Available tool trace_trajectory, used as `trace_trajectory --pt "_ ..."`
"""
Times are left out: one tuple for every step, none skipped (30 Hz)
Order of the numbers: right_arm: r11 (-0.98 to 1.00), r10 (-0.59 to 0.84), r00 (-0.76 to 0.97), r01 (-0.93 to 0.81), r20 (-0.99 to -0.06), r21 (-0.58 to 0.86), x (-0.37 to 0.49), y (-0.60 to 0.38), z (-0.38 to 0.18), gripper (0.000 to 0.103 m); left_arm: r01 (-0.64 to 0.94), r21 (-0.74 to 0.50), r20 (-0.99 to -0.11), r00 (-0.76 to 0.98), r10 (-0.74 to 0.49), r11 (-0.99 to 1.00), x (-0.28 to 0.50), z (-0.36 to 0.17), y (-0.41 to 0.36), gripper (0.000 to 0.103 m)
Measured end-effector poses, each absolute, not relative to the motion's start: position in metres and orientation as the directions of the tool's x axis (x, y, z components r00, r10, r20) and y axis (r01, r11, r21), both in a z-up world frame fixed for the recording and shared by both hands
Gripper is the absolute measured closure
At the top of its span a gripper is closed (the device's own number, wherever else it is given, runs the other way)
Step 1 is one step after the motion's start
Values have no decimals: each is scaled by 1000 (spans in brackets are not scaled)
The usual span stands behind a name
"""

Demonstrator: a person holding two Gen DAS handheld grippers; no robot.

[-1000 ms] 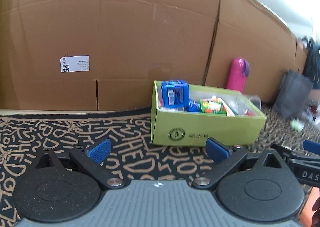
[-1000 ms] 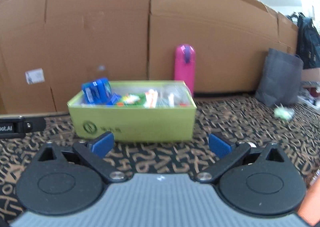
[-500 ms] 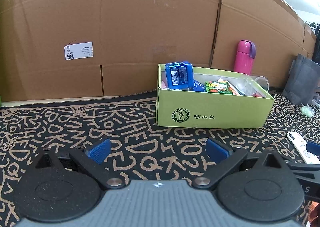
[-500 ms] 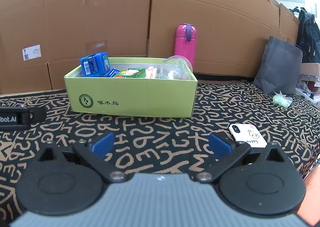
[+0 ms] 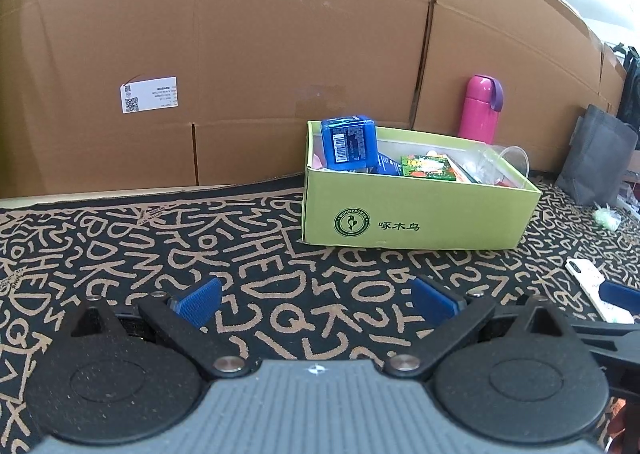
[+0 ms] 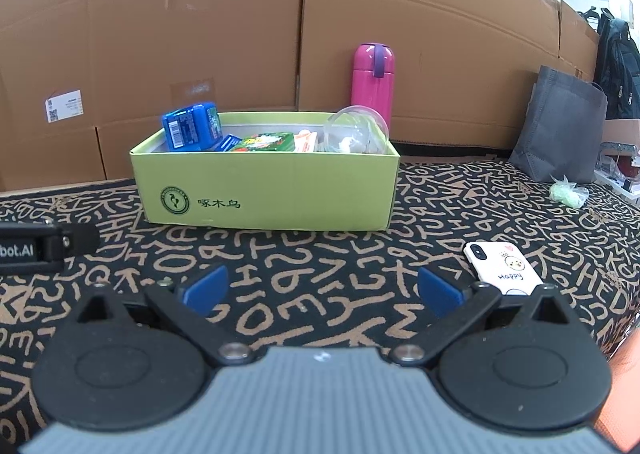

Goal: Organize objects

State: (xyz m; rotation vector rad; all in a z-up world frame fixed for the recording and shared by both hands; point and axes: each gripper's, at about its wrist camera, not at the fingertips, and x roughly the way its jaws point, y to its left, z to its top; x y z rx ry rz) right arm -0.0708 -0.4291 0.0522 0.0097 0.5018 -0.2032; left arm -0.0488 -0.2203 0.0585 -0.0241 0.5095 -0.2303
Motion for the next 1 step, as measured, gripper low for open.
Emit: trace_trajectory --pt "980 -191 857 196 -478 -40 -71 -429 52 0 214 -77 -480 848 -224 974 -49 59 -220 0"
